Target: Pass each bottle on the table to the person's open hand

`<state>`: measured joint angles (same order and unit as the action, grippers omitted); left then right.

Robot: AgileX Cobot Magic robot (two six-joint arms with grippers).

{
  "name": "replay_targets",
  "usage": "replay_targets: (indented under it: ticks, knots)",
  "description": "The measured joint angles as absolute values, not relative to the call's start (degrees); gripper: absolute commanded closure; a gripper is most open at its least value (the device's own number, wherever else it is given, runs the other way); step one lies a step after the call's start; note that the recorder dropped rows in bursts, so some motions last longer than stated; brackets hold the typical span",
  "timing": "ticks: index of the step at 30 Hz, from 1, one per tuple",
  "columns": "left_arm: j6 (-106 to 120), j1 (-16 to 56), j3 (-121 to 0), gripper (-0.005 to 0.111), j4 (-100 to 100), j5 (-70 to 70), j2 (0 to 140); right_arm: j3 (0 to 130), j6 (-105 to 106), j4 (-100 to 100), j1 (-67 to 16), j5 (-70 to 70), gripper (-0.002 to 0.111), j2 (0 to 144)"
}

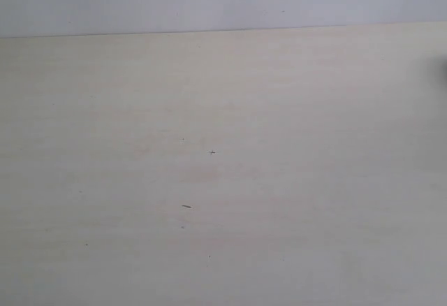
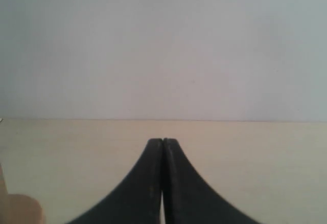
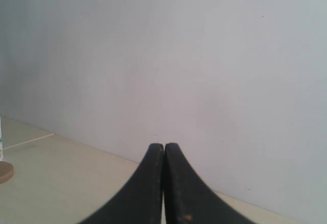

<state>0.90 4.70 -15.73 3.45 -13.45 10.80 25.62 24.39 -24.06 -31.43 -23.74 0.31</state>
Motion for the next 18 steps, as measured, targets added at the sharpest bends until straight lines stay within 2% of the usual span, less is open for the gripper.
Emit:
replay_targets:
  ticks: [7,18]
  knots:
    - [-16.6,4.7,-7.9,0.107,-12.7,-13.5,7.7,25.6,24.4,-24.1,-31.4,-23.7,0.108,0.3]
    - [-21.1,4.7,-0.2,0.107,-15.7,-13.4,6.7,25.6,24.4,-24.1,-31.4,-23.7,0.108,0.3]
